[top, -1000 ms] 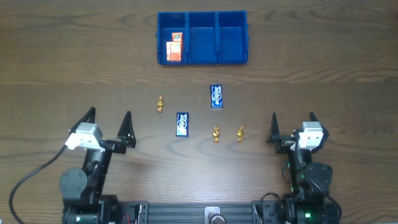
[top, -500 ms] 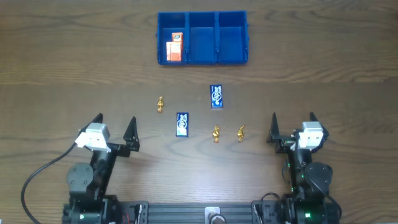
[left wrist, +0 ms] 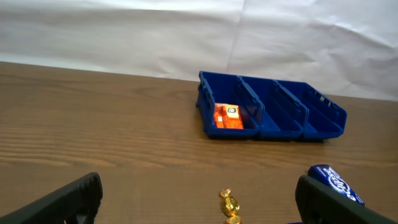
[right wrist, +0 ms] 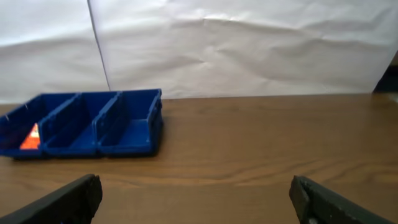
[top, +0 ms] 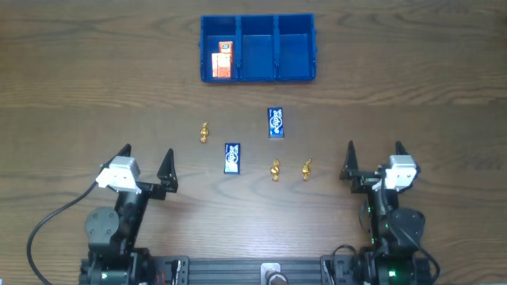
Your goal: Sort Candies Into Trays
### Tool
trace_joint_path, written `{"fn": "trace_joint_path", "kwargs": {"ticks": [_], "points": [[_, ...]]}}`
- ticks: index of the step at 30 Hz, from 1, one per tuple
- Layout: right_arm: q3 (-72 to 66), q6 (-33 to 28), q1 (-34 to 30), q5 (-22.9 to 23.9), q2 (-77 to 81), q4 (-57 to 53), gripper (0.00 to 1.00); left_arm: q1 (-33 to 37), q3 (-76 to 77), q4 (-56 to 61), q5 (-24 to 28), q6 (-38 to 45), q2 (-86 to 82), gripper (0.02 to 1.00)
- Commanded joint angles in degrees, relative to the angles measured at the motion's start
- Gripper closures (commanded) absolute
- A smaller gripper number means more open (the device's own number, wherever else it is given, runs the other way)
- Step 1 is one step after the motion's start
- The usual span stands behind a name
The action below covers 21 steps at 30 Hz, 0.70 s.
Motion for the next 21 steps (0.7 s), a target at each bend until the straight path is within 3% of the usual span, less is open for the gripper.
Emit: {"fn": "trace_joint_path", "kwargs": {"ticks": [1,6,10,15,17,21], "points": [[13.7,5.2,-0.5,-7.3,15.0,-4.9,0.003,0.2,-1.1,-1.9,1.0,0.6,-0.5,0.023],[43.7,5.6,0.6,-14.1,47.7,-23.5,0.003,0.2,-1.1,-2.0,1.0,0.6,-0.5,0.020],[56.7,5.6,10.4,-15.4,65.0,-29.3,0.003,0.2,-1.1,-2.0,1.0,0.6,-0.5,0.020],[67.1,11.9,25.3,-11.7,81.5,-33.2,0.003,0.2,-1.1,-1.9,1.0,0.6,-0.5,0.023],[71.7,17.1,31.0,-11.1,88.8,-37.1,0.003,0.2,-1.1,-2.0,1.0,0.6,-0.5,0.020],[78.2,27.9,41.5,-2.4,99.8,-43.8,0.003,0.2,-1.1,-2.0,1.0,0.6,-0.5,0.020]]}}
